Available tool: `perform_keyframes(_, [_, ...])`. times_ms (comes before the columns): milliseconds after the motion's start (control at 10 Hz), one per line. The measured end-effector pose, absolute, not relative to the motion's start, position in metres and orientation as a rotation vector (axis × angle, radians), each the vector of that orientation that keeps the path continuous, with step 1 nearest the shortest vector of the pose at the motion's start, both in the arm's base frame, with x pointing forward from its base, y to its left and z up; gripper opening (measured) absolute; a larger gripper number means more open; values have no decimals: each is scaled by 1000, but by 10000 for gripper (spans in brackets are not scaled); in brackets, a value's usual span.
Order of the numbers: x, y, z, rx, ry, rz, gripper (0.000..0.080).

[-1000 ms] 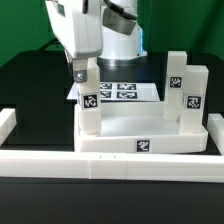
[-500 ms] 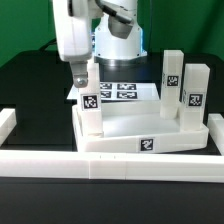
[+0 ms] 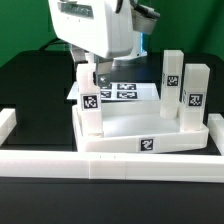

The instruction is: Assemble desk

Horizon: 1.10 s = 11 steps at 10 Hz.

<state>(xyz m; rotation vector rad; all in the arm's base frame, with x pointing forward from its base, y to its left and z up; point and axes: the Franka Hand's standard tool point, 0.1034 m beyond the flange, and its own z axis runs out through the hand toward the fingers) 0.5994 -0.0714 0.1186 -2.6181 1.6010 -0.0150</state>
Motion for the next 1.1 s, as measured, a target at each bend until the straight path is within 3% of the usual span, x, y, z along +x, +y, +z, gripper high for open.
perform_keyframes(1100, [598,-72,118,-3073,419,-47,649])
